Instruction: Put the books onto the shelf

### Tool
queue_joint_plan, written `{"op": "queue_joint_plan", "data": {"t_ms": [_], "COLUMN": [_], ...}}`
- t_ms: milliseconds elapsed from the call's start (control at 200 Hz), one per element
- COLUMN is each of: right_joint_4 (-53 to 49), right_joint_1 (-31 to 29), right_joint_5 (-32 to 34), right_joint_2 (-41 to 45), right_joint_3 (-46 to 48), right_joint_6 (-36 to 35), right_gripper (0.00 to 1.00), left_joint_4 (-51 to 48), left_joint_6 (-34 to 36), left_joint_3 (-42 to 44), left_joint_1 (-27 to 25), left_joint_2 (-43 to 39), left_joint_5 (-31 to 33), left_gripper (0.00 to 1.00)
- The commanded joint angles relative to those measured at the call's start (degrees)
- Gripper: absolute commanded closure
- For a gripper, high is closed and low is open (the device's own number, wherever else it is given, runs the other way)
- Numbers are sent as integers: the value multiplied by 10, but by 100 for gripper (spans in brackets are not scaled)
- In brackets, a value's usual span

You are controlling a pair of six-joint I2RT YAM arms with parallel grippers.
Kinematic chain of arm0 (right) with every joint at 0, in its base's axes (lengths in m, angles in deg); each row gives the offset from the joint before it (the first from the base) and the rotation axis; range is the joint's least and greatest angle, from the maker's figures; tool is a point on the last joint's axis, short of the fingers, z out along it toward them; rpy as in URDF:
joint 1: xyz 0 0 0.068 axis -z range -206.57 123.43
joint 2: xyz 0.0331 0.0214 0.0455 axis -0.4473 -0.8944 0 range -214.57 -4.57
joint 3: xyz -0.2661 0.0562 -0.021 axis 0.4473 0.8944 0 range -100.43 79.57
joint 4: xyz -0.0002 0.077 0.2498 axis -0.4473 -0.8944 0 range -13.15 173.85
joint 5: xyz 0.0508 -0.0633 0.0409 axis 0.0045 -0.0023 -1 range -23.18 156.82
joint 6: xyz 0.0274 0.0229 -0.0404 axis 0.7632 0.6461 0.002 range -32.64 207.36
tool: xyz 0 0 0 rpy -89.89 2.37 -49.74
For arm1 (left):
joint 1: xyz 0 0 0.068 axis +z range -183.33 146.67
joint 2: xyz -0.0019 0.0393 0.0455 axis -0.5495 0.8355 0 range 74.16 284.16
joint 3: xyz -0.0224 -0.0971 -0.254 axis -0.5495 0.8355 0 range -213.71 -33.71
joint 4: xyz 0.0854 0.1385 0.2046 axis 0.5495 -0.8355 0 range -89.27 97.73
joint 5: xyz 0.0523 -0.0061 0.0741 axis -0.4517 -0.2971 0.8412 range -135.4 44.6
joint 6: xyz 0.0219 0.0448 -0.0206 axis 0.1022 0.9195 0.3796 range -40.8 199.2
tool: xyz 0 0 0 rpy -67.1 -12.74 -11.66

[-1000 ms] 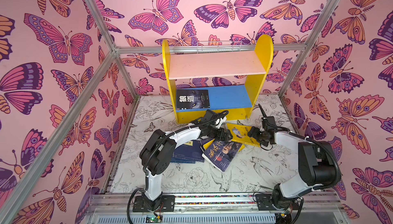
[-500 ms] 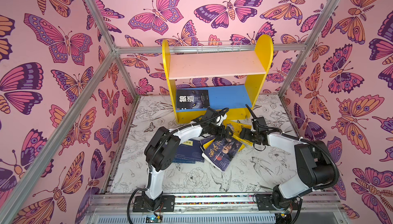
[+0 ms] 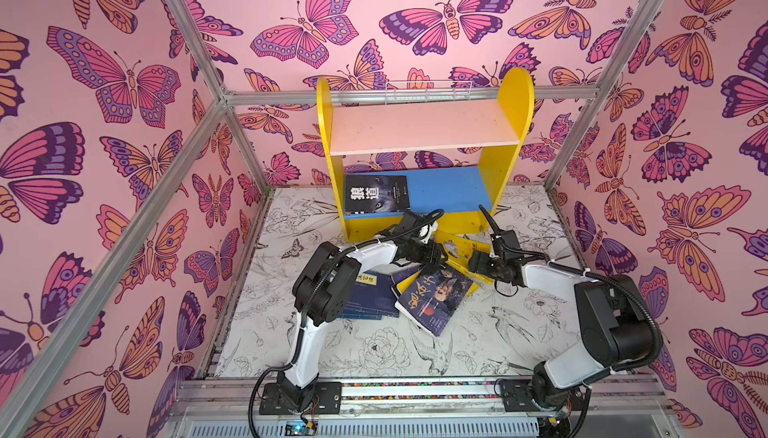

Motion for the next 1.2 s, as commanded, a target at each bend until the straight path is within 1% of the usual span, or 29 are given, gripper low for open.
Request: {"op": "queue_joint_plan", "data": {"t_ms": [0, 335, 471, 556, 626, 676, 766, 841, 856, 906, 986, 1062, 1132, 1197], "right_joint_4": [-50, -50, -50, -49, -51, -52, -54, -61, -63, -71, -90, -125, -144, -157], "right_joint_1": [-17, -17, -18, -17, -17, -17, -17, -18, -18, -17, -17, -13, -5, 6], "right_joint_5": [-22, -18, -15, -14, -12, -10, 0, 17, 22, 43, 88, 149, 178, 187], "right_joint_2": [-1, -4, -5, -6, -6, -5, 4, 4, 21, 32, 52, 71, 90, 107], "right_joint_3": [20, 21, 20, 20, 19, 19, 22, 24, 24, 24, 23, 16, 14, 14], "right_joint_6": [-25, -28, -26, -25, -24, -22, -18, -12, -11, -8, 3, 25, 38, 54], "right_gripper": [12, 12, 12, 12, 12, 12, 12, 12, 12, 12, 11, 10, 9, 8], "left_joint_4": [-16, 51, 57, 57, 57, 57, 57, 58, 58, 58, 63, 73, 89, 112], "left_joint_6": [1, -7, -2, -1, -2, 0, 7, 20, 21, 25, 29, 34, 31, 17], "left_joint_3": [-7, -14, -23, -31, -36, -37, -37, -37, -37, -37, -33, -24, -12, 4], "left_joint_1": [0, -1, -5, -6, -8, -11, -18, -27, -29, -36, -46, -55, -59, -59], "left_joint_2": [22, 28, 35, 40, 42, 42, 37, 28, 26, 19, 4, -17, -39, -62], "left_joint_5": [34, 20, 23, 23, 22, 25, 28, 34, 35, 36, 38, 40, 38, 36], "left_gripper": [35, 43, 50, 60, 76, 86, 100, 100, 100, 100, 100, 100, 100, 100]}}
